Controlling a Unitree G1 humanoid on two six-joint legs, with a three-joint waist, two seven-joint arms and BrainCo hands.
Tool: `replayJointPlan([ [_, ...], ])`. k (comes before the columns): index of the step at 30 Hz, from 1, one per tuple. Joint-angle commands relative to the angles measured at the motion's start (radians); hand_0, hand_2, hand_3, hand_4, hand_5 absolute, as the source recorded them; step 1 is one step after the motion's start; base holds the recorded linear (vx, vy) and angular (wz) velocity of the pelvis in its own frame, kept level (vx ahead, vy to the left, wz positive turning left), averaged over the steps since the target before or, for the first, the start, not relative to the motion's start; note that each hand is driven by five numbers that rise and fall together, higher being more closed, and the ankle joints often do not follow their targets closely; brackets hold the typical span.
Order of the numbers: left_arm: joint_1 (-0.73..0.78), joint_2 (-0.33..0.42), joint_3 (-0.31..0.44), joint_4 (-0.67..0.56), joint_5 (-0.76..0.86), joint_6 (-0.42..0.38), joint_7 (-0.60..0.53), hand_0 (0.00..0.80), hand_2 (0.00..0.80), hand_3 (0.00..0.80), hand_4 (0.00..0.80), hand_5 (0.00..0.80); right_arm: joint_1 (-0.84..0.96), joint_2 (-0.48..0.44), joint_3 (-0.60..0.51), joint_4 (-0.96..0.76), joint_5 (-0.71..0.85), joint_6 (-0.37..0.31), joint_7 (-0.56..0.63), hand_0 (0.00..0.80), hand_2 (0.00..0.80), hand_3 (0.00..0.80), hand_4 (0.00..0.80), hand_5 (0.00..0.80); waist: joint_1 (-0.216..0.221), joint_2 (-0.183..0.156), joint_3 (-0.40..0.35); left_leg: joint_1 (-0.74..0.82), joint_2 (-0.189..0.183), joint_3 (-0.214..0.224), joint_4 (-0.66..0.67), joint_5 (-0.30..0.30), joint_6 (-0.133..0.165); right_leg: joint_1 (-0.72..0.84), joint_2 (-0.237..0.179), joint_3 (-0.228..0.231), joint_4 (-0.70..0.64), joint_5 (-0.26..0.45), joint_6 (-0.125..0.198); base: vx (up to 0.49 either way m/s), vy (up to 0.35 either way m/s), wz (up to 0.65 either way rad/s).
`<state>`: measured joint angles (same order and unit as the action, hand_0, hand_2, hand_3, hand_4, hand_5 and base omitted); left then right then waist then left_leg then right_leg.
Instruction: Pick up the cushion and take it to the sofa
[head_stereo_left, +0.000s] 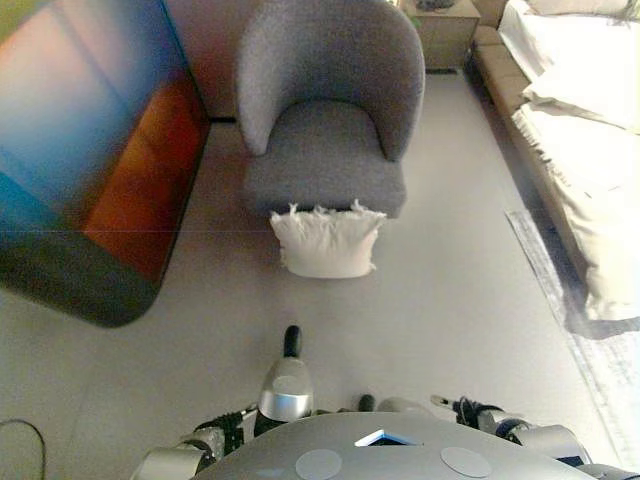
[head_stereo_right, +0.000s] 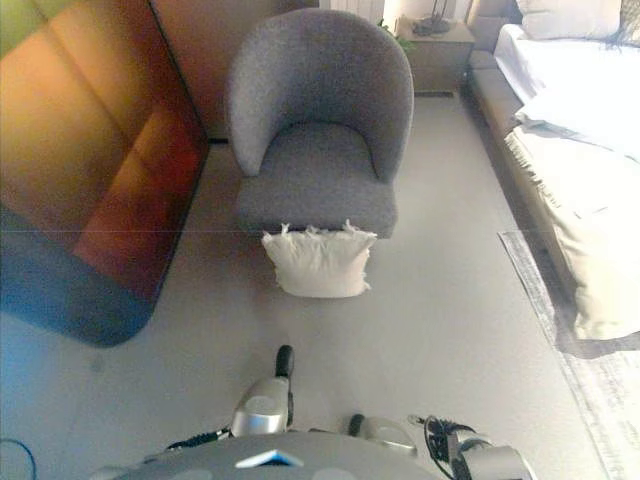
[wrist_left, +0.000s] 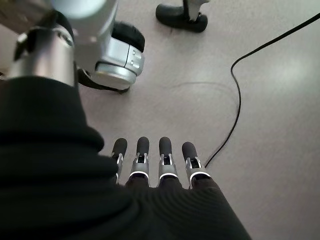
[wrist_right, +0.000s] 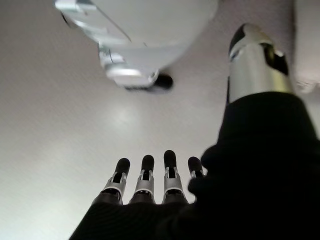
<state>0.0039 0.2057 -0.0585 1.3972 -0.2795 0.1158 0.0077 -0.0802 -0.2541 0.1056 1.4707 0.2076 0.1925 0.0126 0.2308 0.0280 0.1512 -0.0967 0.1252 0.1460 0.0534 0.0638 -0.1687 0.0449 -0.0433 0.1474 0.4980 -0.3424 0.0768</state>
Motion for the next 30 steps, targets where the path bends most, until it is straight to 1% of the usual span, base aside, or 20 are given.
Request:
replayJointPlan([
  [1,0.046,0.043,0.013,-0.011,-0.023,-0.008,-0.002,0.000,0.000,0.000,0.000,0.000,0.032,-0.037,0.004,-0.041,-0.011,0.007,-0.019,0.000,0.000,0.000,0.000,0.000,-0.006,-0.040,-0.050,-0.233,-0.007,-0.034,-0.079,0.115,0.097,0.399,-0.053,-0.045,-0.179,0.060,0.036,0.519,0.192,-0.51],
  [3,0.035,0.062,0.012,-0.023,0.010,-0.012,-0.026,0.000,0.000,0.000,0.000,0.000,0.044,-0.029,-0.016,-0.058,-0.003,-0.006,-0.019,0.000,0.000,0.000,0.000,0.000,-0.011,-0.053,-0.057,-0.248,-0.036,-0.045,0.042,0.087,0.139,0.367,-0.084,-0.065,-0.070,0.199,0.082,0.519,0.196,-0.34],
  [4,0.030,0.066,0.008,-0.027,0.009,-0.011,-0.027,0.000,0.000,0.000,0.000,0.000,0.049,-0.025,-0.016,-0.069,-0.012,-0.008,-0.014,0.000,0.000,0.000,0.000,0.000,-0.010,-0.060,-0.065,-0.245,-0.052,-0.053,0.055,0.071,0.159,0.346,-0.101,-0.070,-0.022,0.268,0.098,0.545,0.170,-0.10],
  [5,0.020,0.075,-0.002,-0.035,-0.008,-0.006,-0.020,0.000,0.000,0.000,0.000,0.000,0.053,-0.016,-0.016,-0.086,-0.025,-0.016,-0.015,0.000,0.000,0.000,0.000,0.000,-0.021,-0.067,-0.075,-0.218,-0.082,-0.064,0.054,0.046,0.185,0.280,-0.121,-0.080,0.077,0.352,0.105,0.565,0.166,-0.18],
  [6,0.010,0.083,-0.012,-0.040,-0.012,0.000,-0.019,0.000,0.000,0.000,0.000,0.000,0.056,-0.011,-0.013,-0.100,-0.029,-0.030,-0.018,0.000,0.000,0.000,0.000,0.000,-0.031,-0.061,-0.079,-0.190,-0.094,-0.073,0.051,0.027,0.200,0.218,-0.122,-0.086,0.152,0.378,0.101,0.597,0.182,-0.21],
  [7,-0.003,0.092,-0.018,-0.045,-0.010,0.007,-0.023,0.000,0.000,0.000,0.000,0.000,0.055,-0.011,-0.005,-0.118,-0.015,-0.041,-0.025,0.000,0.000,0.000,0.000,0.000,-0.043,-0.045,-0.080,-0.156,-0.094,-0.078,0.045,0.008,0.214,0.134,-0.098,-0.085,0.217,0.401,0.087,0.514,0.141,-0.32],
  [8,-0.019,0.099,-0.028,-0.046,-0.009,0.007,-0.022,0.000,0.000,0.000,0.000,0.000,0.052,-0.008,0.005,-0.133,-0.008,-0.051,-0.025,0.000,0.000,0.000,0.000,0.000,-0.060,-0.051,-0.076,-0.127,-0.115,-0.079,0.039,-0.010,0.226,0.070,-0.091,-0.102,0.242,0.385,0.075,0.369,0.087,-0.04],
  [9,-0.024,0.099,-0.032,-0.046,-0.007,0.008,-0.023,0.000,0.000,0.000,0.000,0.000,0.051,-0.007,0.008,-0.136,-0.001,-0.054,-0.028,0.000,0.000,0.000,0.000,0.000,-0.062,-0.046,-0.078,-0.121,-0.111,-0.078,0.036,-0.013,0.228,0.053,-0.078,-0.109,0.232,0.383,0.072,0.410,0.035,0.00],
  [10,-0.046,0.104,-0.041,-0.053,-0.020,0.018,-0.016,0.000,0.000,0.000,0.000,0.000,0.040,-0.001,0.012,-0.145,0.013,-0.066,-0.039,0.000,0.000,0.000,0.000,0.000,-0.080,-0.048,-0.073,-0.079,-0.120,-0.056,0.010,-0.014,0.230,0.002,-0.053,-0.170,0.162,0.345,0.069,0.362,-0.008,0.21],
  [11,-0.055,0.105,-0.039,-0.051,-0.028,0.017,-0.013,0.000,0.000,0.000,0.000,0.000,0.032,0.002,0.013,-0.144,0.010,-0.073,-0.043,0.000,0.000,0.000,0.000,0.000,-0.091,-0.059,-0.065,-0.049,-0.138,-0.053,-0.008,-0.019,0.231,-0.020,-0.060,-0.215,0.104,0.317,0.070,0.369,-0.025,0.17],
  [13,-0.073,0.099,-0.035,-0.053,-0.030,0.021,-0.006,0.000,0.000,0.000,0.000,0.000,0.017,0.003,0.015,-0.145,0.007,-0.082,-0.057,0.000,0.000,0.000,0.000,0.000,-0.108,-0.038,-0.058,0.010,-0.123,-0.056,-0.047,-0.027,0.216,-0.122,-0.056,-0.281,-0.014,0.293,0.051,0.294,-0.059,-0.07],
  [15,-0.087,0.094,-0.042,-0.050,-0.031,0.031,0.006,0.000,0.000,0.000,0.000,0.000,0.010,0.001,0.022,-0.156,0.012,-0.083,-0.067,0.000,0.000,0.000,0.000,0.000,-0.136,-0.038,-0.040,0.061,-0.130,-0.074,-0.065,-0.049,0.207,-0.193,-0.073,-0.321,-0.095,0.306,0.039,0.261,-0.107,-0.39],
  [17,-0.091,0.090,-0.043,-0.048,-0.035,0.044,0.010,0.000,0.000,0.000,0.000,0.000,0.015,-0.006,0.026,-0.173,0.036,-0.093,-0.068,0.000,0.000,0.000,0.000,0.000,-0.173,-0.048,-0.023,0.112,-0.138,-0.082,-0.071,-0.092,0.197,-0.244,-0.112,-0.317,-0.234,0.364,0.042,0.290,-0.169,-0.16],
  [19,-0.086,0.079,-0.044,-0.040,-0.033,0.045,0.014,0.000,0.000,0.000,0.000,0.000,0.029,-0.004,0.013,-0.175,0.059,-0.104,-0.065,0.000,0.000,0.000,0.000,0.000,-0.210,-0.058,-0.019,0.164,-0.150,-0.100,-0.070,-0.139,0.191,-0.259,-0.127,-0.306,-0.365,0.416,0.059,0.426,-0.191,0.08],
  [21,-0.071,0.065,-0.043,-0.030,-0.034,0.039,0.026,0.000,0.000,0.000,0.000,0.000,0.044,-0.005,0.004,-0.168,0.037,-0.104,-0.062,0.000,0.000,0.000,0.000,0.000,-0.236,-0.064,-0.024,0.213,-0.156,-0.125,-0.074,-0.174,0.189,-0.255,-0.136,-0.289,-0.448,0.465,0.074,0.460,-0.176,0.02],
  [22,-0.066,0.061,-0.043,-0.027,-0.030,0.038,0.030,0.000,0.000,0.000,0.000,0.000,0.050,-0.005,0.001,-0.164,0.028,-0.105,-0.058,0.000,0.000,0.000,0.000,0.000,-0.244,-0.062,-0.027,0.236,-0.152,-0.137,-0.079,-0.185,0.187,-0.249,-0.135,-0.283,-0.467,0.477,0.077,0.478,-0.211,0.13],
  [24,-0.053,0.055,-0.040,-0.017,-0.017,0.036,0.039,0.000,0.000,0.000,0.000,0.000,0.069,-0.002,-0.009,-0.147,0.012,-0.125,-0.051,0.000,0.000,0.000,0.000,0.000,-0.269,-0.063,-0.044,0.296,-0.139,-0.176,-0.091,-0.218,0.179,-0.245,-0.133,-0.241,-0.503,0.502,0.085,0.509,-0.259,0.30],
  [26,-0.044,0.052,-0.035,-0.014,-0.011,0.033,0.048,0.000,0.000,0.000,0.000,0.000,0.082,0.003,-0.018,-0.137,0.004,-0.137,-0.051,0.000,0.000,0.000,0.000,0.000,-0.285,-0.066,-0.059,0.350,-0.115,-0.199,-0.095,-0.252,0.167,-0.240,-0.136,-0.218,-0.485,0.502,0.084,0.446,-0.294,0.34],
  [29,-0.040,0.046,-0.030,-0.012,-0.029,0.031,0.063,0.000,0.000,0.000,0.000,0.000,0.078,0.003,-0.018,-0.128,0.000,-0.129,-0.052,0.000,0.000,0.000,0.000,0.000,-0.279,-0.070,-0.076,0.376,-0.076,-0.193,-0.064,-0.282,0.136,-0.202,-0.138,-0.242,-0.469,0.477,0.062,0.358,-0.319,0.12],
  [30,-0.038,0.046,-0.028,-0.016,-0.026,0.025,0.057,0.000,0.000,0.000,0.000,0.000,0.071,-0.002,-0.013,-0.125,-0.009,-0.132,-0.053,0.000,0.000,0.000,0.000,0.000,-0.277,-0.073,-0.080,0.368,-0.059,-0.207,-0.014,-0.285,0.129,-0.202,-0.131,-0.237,-0.436,0.456,0.049,0.255,-0.247,-0.03],
])
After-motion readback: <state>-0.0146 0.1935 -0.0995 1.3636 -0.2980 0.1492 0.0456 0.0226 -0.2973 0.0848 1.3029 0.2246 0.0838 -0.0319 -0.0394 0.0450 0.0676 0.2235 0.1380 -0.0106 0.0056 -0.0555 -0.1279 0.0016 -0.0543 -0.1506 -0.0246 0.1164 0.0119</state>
